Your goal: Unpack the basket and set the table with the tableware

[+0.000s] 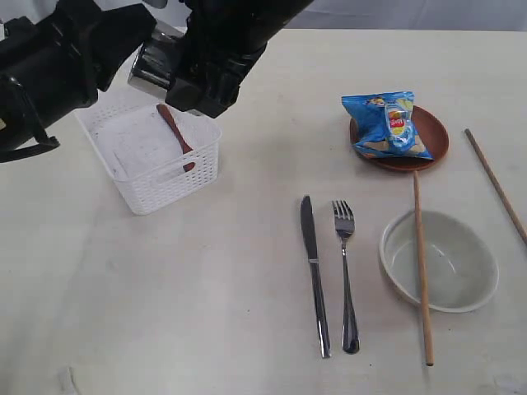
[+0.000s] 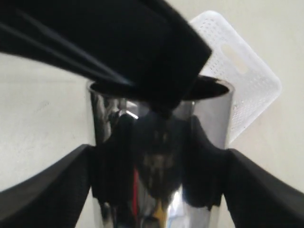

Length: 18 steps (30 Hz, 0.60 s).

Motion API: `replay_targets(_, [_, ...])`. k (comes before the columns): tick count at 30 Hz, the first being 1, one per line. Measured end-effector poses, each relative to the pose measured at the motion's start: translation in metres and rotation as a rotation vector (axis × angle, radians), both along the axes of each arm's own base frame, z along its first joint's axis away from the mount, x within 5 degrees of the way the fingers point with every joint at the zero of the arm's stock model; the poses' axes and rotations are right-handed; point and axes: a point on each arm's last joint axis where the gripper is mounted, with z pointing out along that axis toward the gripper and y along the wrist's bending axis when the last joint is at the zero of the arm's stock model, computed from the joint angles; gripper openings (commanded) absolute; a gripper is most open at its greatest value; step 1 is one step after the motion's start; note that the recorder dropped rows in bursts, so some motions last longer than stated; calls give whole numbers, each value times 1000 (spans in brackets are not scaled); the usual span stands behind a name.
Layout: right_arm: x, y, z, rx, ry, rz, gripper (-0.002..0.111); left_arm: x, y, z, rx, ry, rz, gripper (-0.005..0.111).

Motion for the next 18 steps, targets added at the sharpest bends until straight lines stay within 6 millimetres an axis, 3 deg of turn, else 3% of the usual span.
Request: replay_targets(18, [1, 1, 1, 16, -4, -9, 0, 1, -14, 13, 9, -11, -129, 0])
